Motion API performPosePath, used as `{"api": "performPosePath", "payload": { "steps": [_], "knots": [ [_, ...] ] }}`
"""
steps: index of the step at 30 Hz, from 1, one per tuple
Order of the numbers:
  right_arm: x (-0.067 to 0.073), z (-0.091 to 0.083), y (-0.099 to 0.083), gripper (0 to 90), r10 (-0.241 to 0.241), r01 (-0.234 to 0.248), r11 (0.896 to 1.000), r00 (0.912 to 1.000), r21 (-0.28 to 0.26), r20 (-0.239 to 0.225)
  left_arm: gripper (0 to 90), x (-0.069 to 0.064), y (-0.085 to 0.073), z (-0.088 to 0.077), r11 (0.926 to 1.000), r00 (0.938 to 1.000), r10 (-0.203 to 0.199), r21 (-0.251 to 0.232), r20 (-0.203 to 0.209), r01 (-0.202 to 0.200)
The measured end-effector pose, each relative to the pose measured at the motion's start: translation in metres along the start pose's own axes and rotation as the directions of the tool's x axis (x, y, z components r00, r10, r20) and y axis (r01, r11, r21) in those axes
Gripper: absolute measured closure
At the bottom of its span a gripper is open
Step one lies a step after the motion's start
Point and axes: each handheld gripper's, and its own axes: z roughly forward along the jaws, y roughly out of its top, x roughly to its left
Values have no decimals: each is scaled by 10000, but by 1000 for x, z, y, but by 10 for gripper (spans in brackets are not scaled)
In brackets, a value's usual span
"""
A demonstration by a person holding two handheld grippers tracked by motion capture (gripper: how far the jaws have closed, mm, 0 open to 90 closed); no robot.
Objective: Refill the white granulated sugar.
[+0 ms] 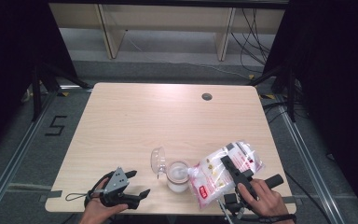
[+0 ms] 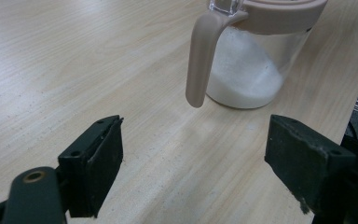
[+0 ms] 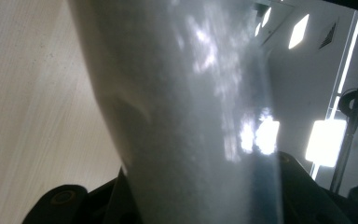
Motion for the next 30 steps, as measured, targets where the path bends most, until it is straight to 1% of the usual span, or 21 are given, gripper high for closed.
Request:
{"api": "performPosePath", "payload": {
  "steps": [1,2,3,4,7,9,10,12,14,16,17,18,19,22,23,24,26,27,28,29,30],
  "knots": [
    [3,0,-1,692,236,-235,9997,9996,83,-175,187,0,0,0,10000,10000,8,-10,-32,-8],
    [3,0,-1,694,243,-241,9997,9996,100,-152,187,0,0,0,10000,10000,12,-2,-27,-12],
    [2,1,-1,695,154,-155,9999,9998,-24,-88,187,0,0,0,10000,10000,26,5,-25,-26],
    [2,1,-1,696,125,-125,9999,9998,-10,-183,188,0,0,0,10000,10000,24,0,-26,-24],
    [2,1,-1,698,149,-149,9999,9997,-15,-180,188,0,0,0,10000,10000,10,48,25,-10],
    [2,1,-1,699,157,-157,9999,9997,-14,-179,187,0,0,0,10000,10000,12,1,-9,-12],
    [1,1,-2,700,88,-88,10000,9998,-38,-195,188,-1,0,0,10000,10000,-31,-45,-26,31],
    [1,1,-2,700,96,-97,9999,9998,-33,-199,187,0,0,0,10000,10000,21,1,-24,-21],
    [3,0,-2,701,313,-310,9995,9991,95,-293,188,0,0,0,10000,10000,16,-4,-26,-16],
    [3,0,-2,701,284,-281,9996,9992,89,-294,188,-1,0,0,9999,9999,-98,-47,34,98],
    [3,0,-2,701,276,-274,9996,9992,95,-296,188,-1,0,1,9999,10000,-89,-91,-17,88],
    [3,0,-2,701,266,-263,9996,9992,93,-299,188,0,0,0,10000,10000,23,-1,-25,-23],
    [3,1,-2,702,251,-248,9996,9992,97,-304,188,-1,0,1,9999,10000,-93,-96,-17,93],
    [3,1,-2,702,228,-225,9997,9993,105,-298,188,-1,0,0,9999,10000,-91,-63,30,91],
    [5,0,-2,702,451,-447,9989,9986,153,-270,188,0,0,0,10000,10000,7,37,27,-7],
    [6,0,-2,703,569,-562,9982,9978,221,-326,188,0,0,0,10000,10000,-42,-7,28,42],
    [6,0,-3,702,541,-534,9984,9979,202,-352,188,-1,0,0,9999,9999,-98,-67,35,99],
    [3,1,-3,703,144,-142,9999,9995,80,-290,188,-1,0,0,9999,9999,-95,-55,32,95],
    [4,1,-3,703,359,-356,9993,9990,132,-268,188,-1,0,0,9999,9999,-97,-54,31,97],
    [5,1,-3,703,326,-322,9994,9989,131,-341,188,-1,0,1,9999,9999,-103,-63,32,103],
    [3,2,-3,703,37,-38,10000,9995,-7,-303,188,-1,0,1,9999,10000,-91,-105,-19,91]
  ]
}}
